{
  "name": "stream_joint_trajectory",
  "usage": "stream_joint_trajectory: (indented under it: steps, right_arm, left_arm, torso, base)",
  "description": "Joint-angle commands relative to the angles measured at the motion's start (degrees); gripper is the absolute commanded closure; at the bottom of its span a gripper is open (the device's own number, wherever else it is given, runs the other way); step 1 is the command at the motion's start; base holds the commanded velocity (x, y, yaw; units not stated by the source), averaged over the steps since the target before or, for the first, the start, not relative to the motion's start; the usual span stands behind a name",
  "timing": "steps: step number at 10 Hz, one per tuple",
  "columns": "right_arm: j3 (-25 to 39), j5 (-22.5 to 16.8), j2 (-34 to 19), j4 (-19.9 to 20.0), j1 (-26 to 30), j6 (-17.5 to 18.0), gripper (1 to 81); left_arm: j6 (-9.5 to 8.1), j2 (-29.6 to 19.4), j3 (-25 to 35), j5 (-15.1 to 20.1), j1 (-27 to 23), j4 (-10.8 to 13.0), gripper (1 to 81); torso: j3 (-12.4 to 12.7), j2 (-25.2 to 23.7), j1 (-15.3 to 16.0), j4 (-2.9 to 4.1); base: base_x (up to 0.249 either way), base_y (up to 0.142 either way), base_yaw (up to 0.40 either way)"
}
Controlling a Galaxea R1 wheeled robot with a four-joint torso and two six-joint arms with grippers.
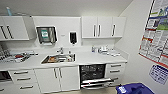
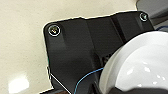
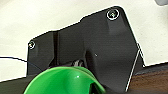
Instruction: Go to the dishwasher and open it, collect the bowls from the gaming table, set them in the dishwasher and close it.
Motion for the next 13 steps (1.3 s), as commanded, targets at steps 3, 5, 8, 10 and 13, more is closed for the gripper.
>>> stream_joint_trajectory:
  steps: [3, 5, 8, 10, 13]
  right_arm:
    - [-0.1, -2.0, -0.1, -0.2, 3.0, 0.0, 81.1]
    - [-0.1, -2.0, -0.1, -0.3, 3.0, 0.0, 81.1]
    - [0.0, -1.9, 0.0, -0.2, 3.0, 0.0, 81.1]
    - [0.0, -1.8, 0.0, -0.1, 2.9, 0.0, 81.1]
    - [0.0, -1.8, 0.0, -0.2, 2.9, 0.0, 81.1]
  left_arm:
    - [0.35, 0.0, 0.1, 2.8, -2.9, 0.3, 81.1]
    - [0.35, 0.1, 0.1, 2.8, -2.9, 0.4, 81.1]
    - [0.35, 0.5, 0.1, 2.8, -2.9, 0.4, 81.1]
    - [0.35, 0.3, 0.1, 2.8, -2.8, 0.3, 81.1]
    - [0.35, 0.2, 0.1, 2.8, -2.8, 0.3, 81.1]
  torso:
    - [0.0, 0.0, 0.0, 0.00]
    - [0.0, 0.0, 0.0, 0.00]
    - [0.0, 0.0, 0.0, 0.00]
    - [0.0, 0.0, 0.0, 0.00]
    - [0.0, 0.0, 0.1, 0.00]
  base:
    - [0.168, 0.000, 0.000]
    - [0.167, 0.000, 0.000]
    - [0.167, 0.000, 0.000]
    - [0.167, 0.000, 0.000]
    - [0.156, 0.000, 0.000]
